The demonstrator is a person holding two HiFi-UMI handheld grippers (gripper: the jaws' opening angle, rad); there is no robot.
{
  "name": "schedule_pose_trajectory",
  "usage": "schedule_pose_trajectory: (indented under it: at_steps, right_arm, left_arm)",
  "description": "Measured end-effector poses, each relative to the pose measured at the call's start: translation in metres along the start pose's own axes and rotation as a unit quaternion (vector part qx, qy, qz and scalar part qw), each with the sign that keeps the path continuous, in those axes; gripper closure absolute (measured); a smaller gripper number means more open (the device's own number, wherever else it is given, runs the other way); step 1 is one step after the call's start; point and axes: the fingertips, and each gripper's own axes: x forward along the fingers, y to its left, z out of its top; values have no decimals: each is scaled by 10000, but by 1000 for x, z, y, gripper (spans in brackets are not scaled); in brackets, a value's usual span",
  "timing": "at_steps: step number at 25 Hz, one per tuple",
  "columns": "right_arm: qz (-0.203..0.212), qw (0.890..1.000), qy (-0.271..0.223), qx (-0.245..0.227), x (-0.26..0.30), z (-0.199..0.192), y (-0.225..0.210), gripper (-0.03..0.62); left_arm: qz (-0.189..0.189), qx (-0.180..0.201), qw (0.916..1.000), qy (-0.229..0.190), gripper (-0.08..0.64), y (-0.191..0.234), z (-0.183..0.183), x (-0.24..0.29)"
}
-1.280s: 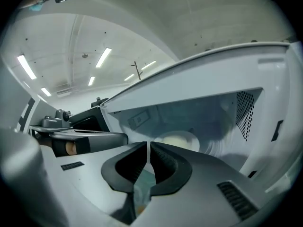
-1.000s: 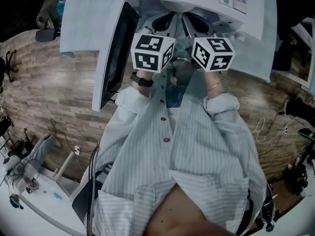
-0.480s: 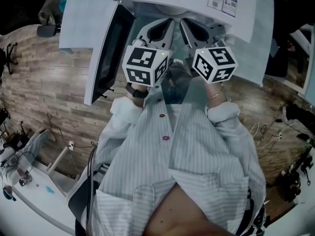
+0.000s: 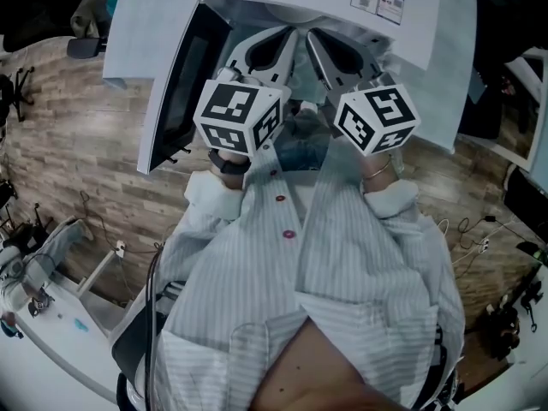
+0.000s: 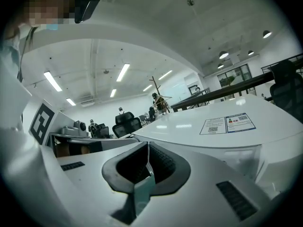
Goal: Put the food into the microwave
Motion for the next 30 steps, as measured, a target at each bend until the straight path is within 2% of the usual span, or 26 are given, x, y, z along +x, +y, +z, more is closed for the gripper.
schedule_pose_trajectory:
  at_steps: [15, 30]
  right_arm:
    - [-57, 9997, -230, 77, -18, 15, -20, 552]
    - [-89, 9997, -231, 46, -11, 19, -30, 557]
  left_arm:
    - [-199, 185, 9995, -162, 551, -26, 11, 14]
    - [-184, 192, 9994, -201, 551, -18, 13, 25]
